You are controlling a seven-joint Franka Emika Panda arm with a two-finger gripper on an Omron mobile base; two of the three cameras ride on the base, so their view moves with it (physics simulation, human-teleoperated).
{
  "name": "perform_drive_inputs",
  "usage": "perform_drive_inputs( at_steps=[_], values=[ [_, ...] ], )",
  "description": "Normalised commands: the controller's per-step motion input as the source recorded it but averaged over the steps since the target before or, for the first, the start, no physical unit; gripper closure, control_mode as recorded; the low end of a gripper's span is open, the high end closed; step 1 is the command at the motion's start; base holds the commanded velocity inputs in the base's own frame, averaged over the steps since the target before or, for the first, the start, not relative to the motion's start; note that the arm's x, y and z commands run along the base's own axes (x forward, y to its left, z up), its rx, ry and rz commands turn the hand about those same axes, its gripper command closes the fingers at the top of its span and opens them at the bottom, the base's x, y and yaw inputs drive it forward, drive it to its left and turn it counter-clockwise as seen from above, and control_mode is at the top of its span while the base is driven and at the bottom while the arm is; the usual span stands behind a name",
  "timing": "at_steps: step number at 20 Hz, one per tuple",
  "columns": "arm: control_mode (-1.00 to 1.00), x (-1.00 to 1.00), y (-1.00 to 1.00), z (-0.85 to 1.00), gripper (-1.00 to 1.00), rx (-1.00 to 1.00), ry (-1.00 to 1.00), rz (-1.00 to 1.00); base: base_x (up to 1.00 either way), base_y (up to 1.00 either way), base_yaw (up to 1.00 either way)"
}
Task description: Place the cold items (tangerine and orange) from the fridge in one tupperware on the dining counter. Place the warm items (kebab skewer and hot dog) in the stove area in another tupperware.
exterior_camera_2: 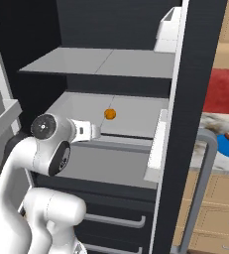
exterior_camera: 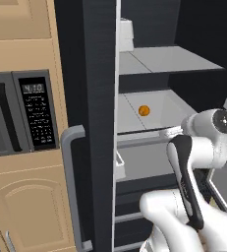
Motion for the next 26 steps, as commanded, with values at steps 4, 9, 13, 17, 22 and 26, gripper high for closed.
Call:
perform_drive_inputs(
  at_steps=[4, 9, 13, 17, 22, 26],
  values=[
    [-1.00, 0.40, 0.00, 0.49, -1.00, 0.08, -0.04, -0.19, 0.00, 0.00, 0.00],
    [-1.00, 0.44, 0.06, 0.20, -1.00, 0.02, 0.06, -0.07, 0.00, 0.00, 0.00],
    [-1.00, 0.46, 0.01, 0.00, -1.00, 0.00, 0.19, 0.00, 0.00, 0.00, 0.00],
    [-1.00, 0.48, 0.00, -0.11, -1.00, 0.00, 0.05, 0.00, 0.00, 0.00, 0.00],
    [-1.00, 0.49, 0.00, -0.40, -1.00, 0.00, 0.00, 0.00, 0.00, 0.00, 0.00],
    [-1.00, 0.60, 0.00, -0.48, -1.00, 0.00, 0.00, 0.00, 0.00, 0.00, 0.00]
  ],
)
